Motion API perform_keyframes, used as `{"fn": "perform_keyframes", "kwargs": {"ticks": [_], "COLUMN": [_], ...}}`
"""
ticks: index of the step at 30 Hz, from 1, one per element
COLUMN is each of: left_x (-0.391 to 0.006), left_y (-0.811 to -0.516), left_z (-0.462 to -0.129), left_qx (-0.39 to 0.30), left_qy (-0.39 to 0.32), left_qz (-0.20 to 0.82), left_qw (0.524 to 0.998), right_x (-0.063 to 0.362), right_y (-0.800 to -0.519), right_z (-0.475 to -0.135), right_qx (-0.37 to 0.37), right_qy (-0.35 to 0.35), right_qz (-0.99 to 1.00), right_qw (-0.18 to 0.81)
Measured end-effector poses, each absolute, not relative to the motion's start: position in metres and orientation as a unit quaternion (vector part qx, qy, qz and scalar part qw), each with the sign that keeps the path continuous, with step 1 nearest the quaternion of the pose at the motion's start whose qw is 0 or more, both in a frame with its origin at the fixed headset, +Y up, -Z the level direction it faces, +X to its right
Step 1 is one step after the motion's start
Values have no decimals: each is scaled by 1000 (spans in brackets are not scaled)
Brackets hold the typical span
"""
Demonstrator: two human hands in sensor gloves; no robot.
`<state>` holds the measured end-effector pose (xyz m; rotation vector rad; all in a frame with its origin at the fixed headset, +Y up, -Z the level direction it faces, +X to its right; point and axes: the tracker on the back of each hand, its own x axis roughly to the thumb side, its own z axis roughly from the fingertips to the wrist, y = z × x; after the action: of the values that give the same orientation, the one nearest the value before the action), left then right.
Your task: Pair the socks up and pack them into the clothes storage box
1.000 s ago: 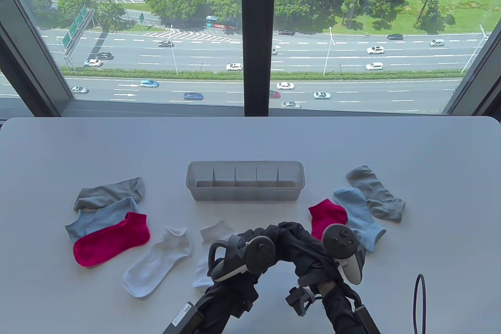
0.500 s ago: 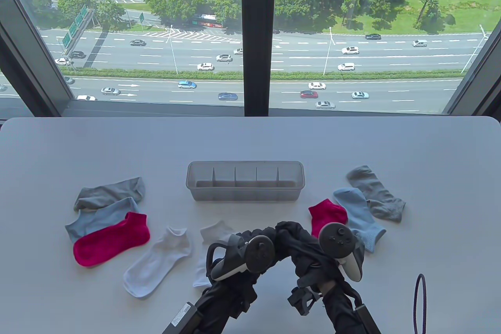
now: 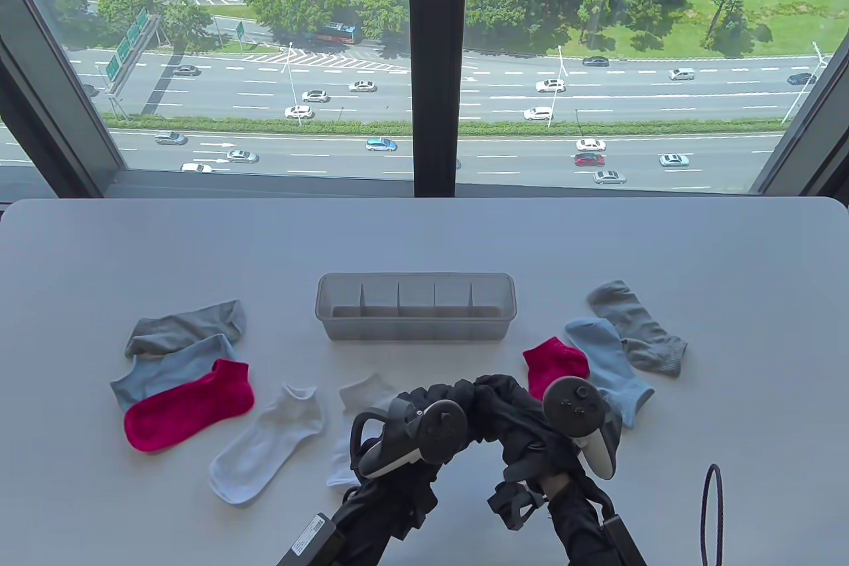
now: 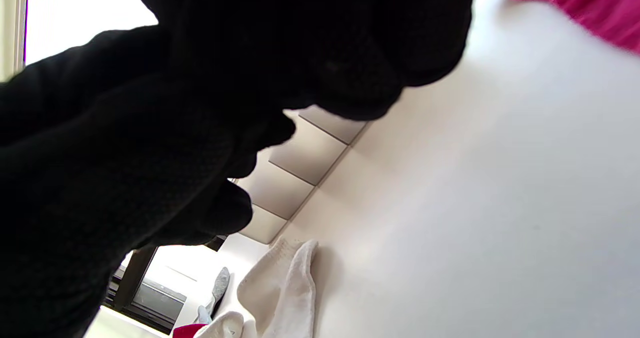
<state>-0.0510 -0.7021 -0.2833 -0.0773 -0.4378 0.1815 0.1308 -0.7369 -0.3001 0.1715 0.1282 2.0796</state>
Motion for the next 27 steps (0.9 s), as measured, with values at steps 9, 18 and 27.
{"fn": "perform_keyframes", "kwargs": {"ticks": [9, 18, 27], "left_x": [-68, -65, -74], "left_y": [-705, -698, -698], "left_z": [-289, -288, -291], "left_qx": [-42, 7, -64], "left_qy": [-252, -217, -252], "left_qz": [197, 202, 353], "left_qw": [947, 955, 899], "right_x": [126, 136, 131], "right_y": [-738, -739, -741], "right_z": [-301, -298, -300], "right_qx": [114, 112, 119], "right_qy": [82, 77, 98], "right_qz": [830, 756, 778], "right_qw": [540, 640, 610]}}
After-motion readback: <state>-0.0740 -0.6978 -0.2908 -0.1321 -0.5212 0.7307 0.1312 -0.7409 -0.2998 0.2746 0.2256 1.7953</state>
